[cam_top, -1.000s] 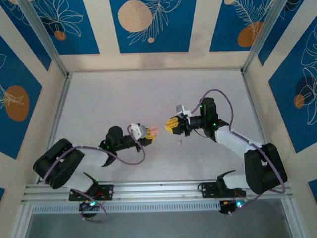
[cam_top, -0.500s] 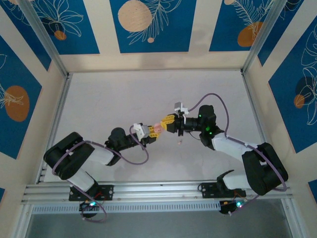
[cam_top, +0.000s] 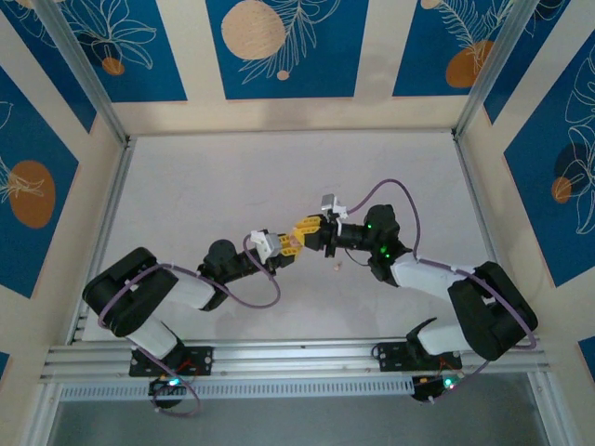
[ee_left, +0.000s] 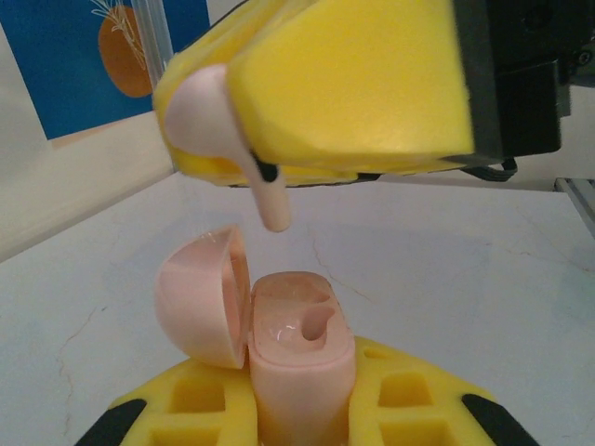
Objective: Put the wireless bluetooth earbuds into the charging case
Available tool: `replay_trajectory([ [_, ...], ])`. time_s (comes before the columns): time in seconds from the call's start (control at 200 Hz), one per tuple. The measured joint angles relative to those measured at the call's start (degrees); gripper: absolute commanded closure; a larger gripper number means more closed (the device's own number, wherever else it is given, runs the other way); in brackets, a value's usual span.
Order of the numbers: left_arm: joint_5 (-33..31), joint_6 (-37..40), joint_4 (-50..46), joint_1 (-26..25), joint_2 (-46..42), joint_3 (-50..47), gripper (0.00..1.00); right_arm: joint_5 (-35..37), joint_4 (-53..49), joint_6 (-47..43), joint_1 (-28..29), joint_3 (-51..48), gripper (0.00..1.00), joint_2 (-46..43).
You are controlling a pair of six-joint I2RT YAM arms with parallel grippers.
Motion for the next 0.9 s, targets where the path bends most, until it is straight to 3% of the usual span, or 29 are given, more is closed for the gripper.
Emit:
replay_trajectory([
  [0.9,-2.62,-2.16,-0.5,-0.13,-1.27,0.02,0.87,1.97,7.3,3.04,0.66,-2.21,0.84,2.6],
])
